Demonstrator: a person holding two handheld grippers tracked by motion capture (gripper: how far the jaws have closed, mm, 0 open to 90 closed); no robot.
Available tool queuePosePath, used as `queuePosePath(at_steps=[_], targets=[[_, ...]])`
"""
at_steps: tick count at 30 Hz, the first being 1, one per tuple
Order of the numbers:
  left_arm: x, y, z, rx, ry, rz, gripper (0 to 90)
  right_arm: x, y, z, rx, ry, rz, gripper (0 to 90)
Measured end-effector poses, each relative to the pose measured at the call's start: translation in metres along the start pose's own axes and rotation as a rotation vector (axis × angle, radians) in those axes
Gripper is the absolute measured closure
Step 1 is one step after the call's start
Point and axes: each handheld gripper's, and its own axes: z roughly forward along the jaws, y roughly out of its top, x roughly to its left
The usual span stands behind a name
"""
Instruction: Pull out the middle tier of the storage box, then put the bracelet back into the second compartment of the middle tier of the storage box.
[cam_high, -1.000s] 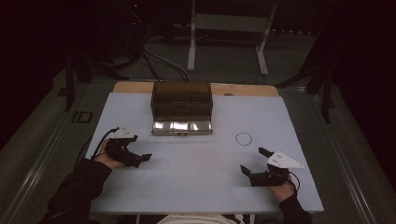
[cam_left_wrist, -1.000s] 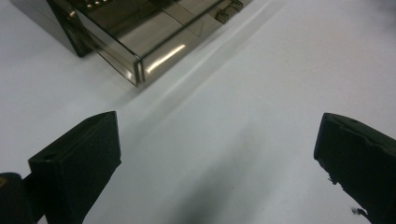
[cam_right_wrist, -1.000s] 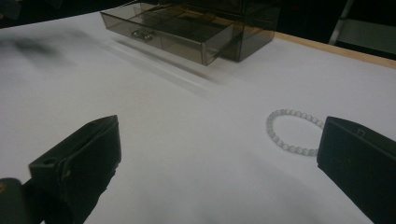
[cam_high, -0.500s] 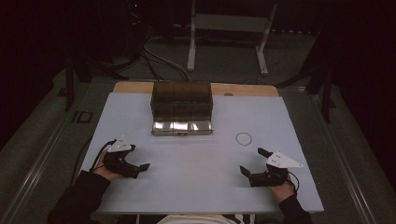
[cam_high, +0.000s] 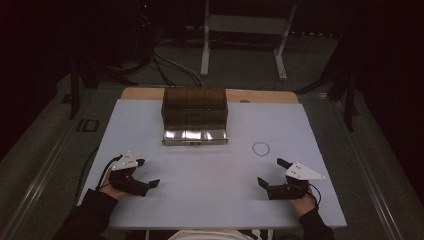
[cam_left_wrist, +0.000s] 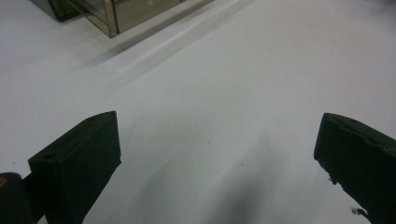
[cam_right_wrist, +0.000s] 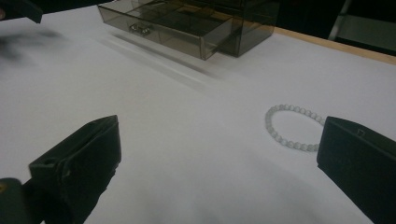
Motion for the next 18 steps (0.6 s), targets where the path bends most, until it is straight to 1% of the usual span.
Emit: queuePosePath(at_steps=[1, 3, 5, 6, 9, 10, 12, 15, 17, 18], targets=[[-0.0002, -0.0002, -0.0006, 0.0, 0.004, 0.005, 2.0, -0.0002, 0.0004, -0.0007, -0.005, -0.001, 0.008, 0.0], [-0.0001, 0.0003, -0.0016, -0.006, 0.009, 0.006, 2.0, -0.0002, 0.0002, -0.0008, -0.002, -0.005, 0.005, 0.0], [0.0003, 0.0001, -0.0017, -0.017, 0.004, -0.001, 2.0, -0.0002, -0.0001, -0.0004, 0.003, -0.007, -0.003, 0.0], [0.0005, -0.0002, -0.0016, -0.016, -0.007, -0.001, 2.0, 0.0, -0.0002, 0.0, 0.006, -0.006, -0.004, 0.0], [0.0, -0.0009, -0.0003, -0.01, -0.015, 0.0, 2.0, 0.0007, -0.0002, 0.0006, 0.006, -0.002, -0.012, 0.0], [-0.0013, -0.0006, 0.0008, -0.007, -0.026, 0.004, 2.0, 0.0008, -0.0003, 0.0008, 0.008, -0.002, -0.011, 0.0], [-0.0025, 0.0001, 0.0009, -0.009, -0.023, 0.012, 2.0, 0.0009, -0.0003, 0.0009, 0.011, -0.002, -0.009, 0.0], [-0.0026, 0.0003, -0.0003, -0.019, -0.026, 0.009, 2.0, 0.0019, 0.0008, 0.0007, 0.01, 0.0, -0.005, 0.0], [-0.0025, 0.0002, -0.0007, -0.018, -0.026, 0.01, 2.0, 0.0025, 0.0018, 0.0007, 0.0, 0.01, 0.006, 0.0], [-0.0022, -0.0003, -0.0013, -0.017, -0.025, 0.006, 2.0, 0.003, 0.0025, 0.001, 0.004, 0.007, 0.002, 0.0]])
